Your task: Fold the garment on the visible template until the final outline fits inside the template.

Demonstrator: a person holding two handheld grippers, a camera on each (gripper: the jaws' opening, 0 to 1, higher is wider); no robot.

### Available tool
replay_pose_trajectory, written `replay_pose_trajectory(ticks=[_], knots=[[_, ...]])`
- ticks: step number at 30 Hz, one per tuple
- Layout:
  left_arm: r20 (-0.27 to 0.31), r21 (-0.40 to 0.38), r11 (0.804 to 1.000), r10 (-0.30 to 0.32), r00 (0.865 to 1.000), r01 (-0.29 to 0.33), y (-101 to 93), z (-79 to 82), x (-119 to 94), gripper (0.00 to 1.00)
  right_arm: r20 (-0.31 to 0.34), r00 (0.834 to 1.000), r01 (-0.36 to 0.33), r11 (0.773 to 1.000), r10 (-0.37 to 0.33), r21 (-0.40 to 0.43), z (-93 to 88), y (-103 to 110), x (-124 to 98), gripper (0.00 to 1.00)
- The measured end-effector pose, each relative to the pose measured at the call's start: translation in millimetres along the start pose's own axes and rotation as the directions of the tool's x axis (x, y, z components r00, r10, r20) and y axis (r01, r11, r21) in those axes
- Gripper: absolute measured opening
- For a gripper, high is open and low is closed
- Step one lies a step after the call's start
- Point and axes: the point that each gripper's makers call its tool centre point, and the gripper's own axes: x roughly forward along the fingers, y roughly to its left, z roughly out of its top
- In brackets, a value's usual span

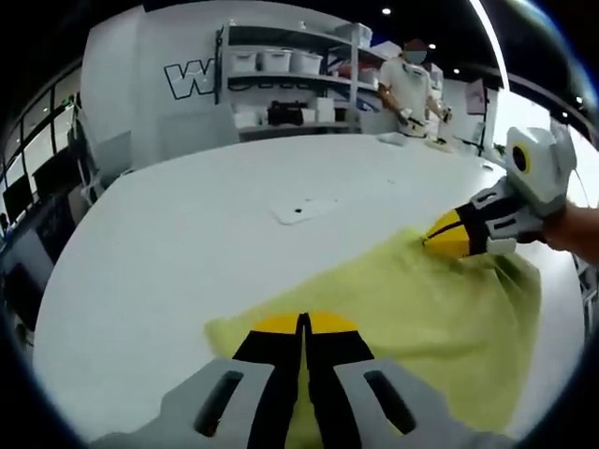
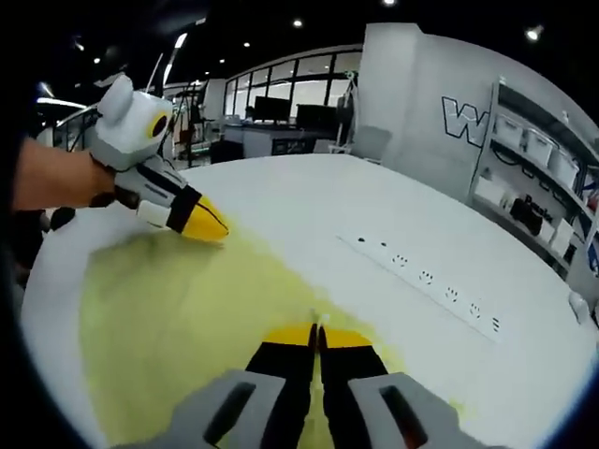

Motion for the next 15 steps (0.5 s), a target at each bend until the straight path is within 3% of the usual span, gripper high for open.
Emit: replay_pose_trajectory(ticks=[2,4,7,11,15], knots=[[0.005,0.004,1.0,-0.001,1.0,0.001,-1.2,1.3,-2,0.0,0.088,0.994,0.076,0.996,-0.072,-0.042,22.4,-14,1,0.0],[0.007,0.005,1.0,-0.004,1.0,0.004,-1.9,1.8,-2,0.0,0.088,0.993,0.087,0.995,-0.082,-0.056,24.0,-15,2,0.0],[0.01,0.008,1.0,-0.006,1.0,0.006,-2.6,2.5,-2,0.0,0.07,0.993,0.105,0.992,-0.1,-0.075,19.4,-16,10,0.0],[0.004,0.005,1.0,-0.006,1.0,0.006,-2.2,-0.8,-1,0.0,-0.008,0.995,0.104,0.993,-0.104,-0.063,-2.7,-15,18,0.0],[-0.007,0.005,1.0,-0.006,1.0,0.006,-2.5,-6.4,-1,0.0,-0.033,0.992,0.119,0.991,-0.121,-0.063,-11.8,-16,23,0.0]])
